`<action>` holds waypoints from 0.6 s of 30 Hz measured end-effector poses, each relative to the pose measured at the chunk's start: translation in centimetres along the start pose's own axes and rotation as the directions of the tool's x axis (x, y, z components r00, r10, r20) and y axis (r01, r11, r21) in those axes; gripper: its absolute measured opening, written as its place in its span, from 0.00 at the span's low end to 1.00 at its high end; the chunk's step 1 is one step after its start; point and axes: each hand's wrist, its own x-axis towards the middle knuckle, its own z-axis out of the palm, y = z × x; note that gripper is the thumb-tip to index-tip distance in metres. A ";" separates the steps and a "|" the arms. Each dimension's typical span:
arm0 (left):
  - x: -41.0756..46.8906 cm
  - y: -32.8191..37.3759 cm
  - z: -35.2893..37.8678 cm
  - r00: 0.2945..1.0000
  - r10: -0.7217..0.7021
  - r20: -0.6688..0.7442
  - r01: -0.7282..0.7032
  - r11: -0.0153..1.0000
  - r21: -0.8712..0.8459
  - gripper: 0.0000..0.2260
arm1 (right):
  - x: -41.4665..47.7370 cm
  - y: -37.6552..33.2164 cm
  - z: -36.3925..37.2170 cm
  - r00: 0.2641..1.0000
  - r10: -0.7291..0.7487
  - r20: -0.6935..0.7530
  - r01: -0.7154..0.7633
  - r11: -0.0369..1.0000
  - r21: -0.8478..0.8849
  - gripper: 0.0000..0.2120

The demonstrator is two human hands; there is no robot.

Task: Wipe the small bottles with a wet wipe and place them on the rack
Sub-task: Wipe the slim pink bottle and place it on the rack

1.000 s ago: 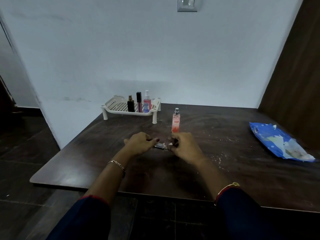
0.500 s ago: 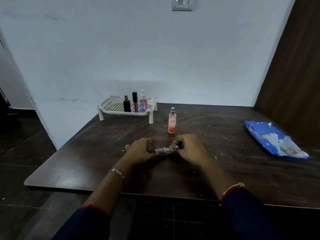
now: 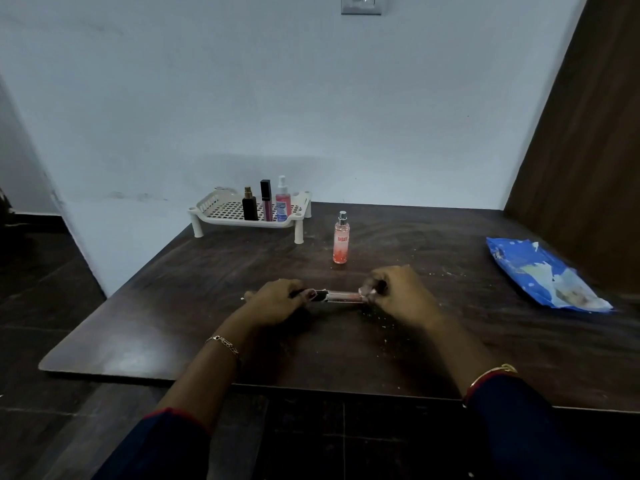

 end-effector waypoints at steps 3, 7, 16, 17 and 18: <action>0.1 0.4 -0.1 1.000 -0.003 0.018 0.003 1.000 0.010 0.14 | 0.3 -1.0 0.6 1.000 -0.015 -0.008 0.015 0.999 0.031 0.09; 0.0 1.3 0.4 1.000 -0.024 0.008 0.024 0.999 0.042 0.17 | 1.0 -4.1 3.0 0.995 -0.093 -0.027 0.095 0.989 0.113 0.08; 0.2 1.7 0.7 0.998 -0.065 0.014 0.066 0.996 -0.061 0.24 | 0.3 -1.6 0.6 0.999 -0.034 -0.003 0.034 0.996 0.086 0.09; 0.3 1.7 0.6 0.997 -0.074 -0.003 0.074 0.994 -0.085 0.24 | 0.1 -1.0 0.2 1.000 -0.017 -0.001 0.017 0.997 0.074 0.09; 0.2 1.7 0.5 0.997 -0.079 -0.013 0.077 0.991 -0.106 0.24 | -0.1 -0.4 -0.1 1.000 0.004 -0.001 -0.004 0.998 0.067 0.09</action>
